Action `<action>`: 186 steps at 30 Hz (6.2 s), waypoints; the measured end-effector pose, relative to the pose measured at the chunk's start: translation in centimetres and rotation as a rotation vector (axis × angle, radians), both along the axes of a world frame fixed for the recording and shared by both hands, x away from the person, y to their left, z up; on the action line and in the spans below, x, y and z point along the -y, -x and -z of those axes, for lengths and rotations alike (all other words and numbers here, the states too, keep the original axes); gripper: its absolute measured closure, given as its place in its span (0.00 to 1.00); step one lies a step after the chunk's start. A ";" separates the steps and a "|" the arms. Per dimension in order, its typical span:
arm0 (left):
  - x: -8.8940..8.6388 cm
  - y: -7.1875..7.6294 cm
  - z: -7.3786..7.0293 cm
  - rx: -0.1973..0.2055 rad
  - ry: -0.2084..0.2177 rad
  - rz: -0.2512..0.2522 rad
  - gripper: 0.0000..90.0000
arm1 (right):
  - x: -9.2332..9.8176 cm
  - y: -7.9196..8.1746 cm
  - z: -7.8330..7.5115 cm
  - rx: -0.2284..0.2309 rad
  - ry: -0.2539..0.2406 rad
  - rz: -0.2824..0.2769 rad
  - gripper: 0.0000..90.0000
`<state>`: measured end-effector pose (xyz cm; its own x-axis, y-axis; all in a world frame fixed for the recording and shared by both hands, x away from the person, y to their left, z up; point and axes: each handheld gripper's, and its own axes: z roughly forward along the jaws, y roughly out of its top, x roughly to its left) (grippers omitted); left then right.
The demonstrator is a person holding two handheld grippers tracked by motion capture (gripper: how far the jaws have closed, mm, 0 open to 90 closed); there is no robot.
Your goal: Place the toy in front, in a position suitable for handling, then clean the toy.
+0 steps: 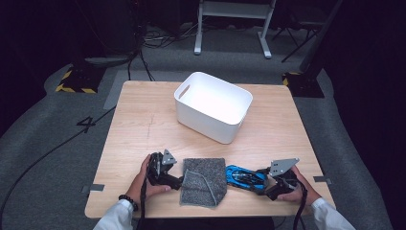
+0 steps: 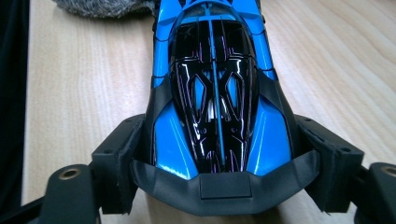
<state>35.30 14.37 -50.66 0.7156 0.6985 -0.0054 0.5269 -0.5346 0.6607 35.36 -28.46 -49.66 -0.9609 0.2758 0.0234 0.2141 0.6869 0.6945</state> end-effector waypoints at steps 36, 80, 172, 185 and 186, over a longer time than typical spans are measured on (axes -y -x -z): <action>7.2 2.1 -2.2 0.004 0.022 0.242 0.18 | -0.4 0.1 0.4 0.007 -0.008 -0.015 0.27; 3.6 -0.5 -0.4 0.019 0.027 0.143 0.17 | -0.8 0.3 0.8 0.048 -0.029 -0.044 0.22; 10.2 0.7 -2.6 0.019 0.048 0.419 0.76 | -3.1 0.3 0.8 0.035 -0.031 -0.024 0.23; 10.9 1.2 -3.4 0.063 0.091 0.445 0.77 | -3.8 0.0 0.8 0.037 -0.028 -0.011 0.23; 11.6 1.4 -3.5 0.064 0.102 0.460 0.77 | -3.8 0.0 0.8 0.037 -0.027 -0.012 0.23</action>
<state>33.92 2.82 -47.18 0.9515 0.3076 -0.0027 0.2070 -0.6337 0.7453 35.34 -24.65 -50.45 -0.9645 0.2640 -0.0050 0.1796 0.6699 0.7204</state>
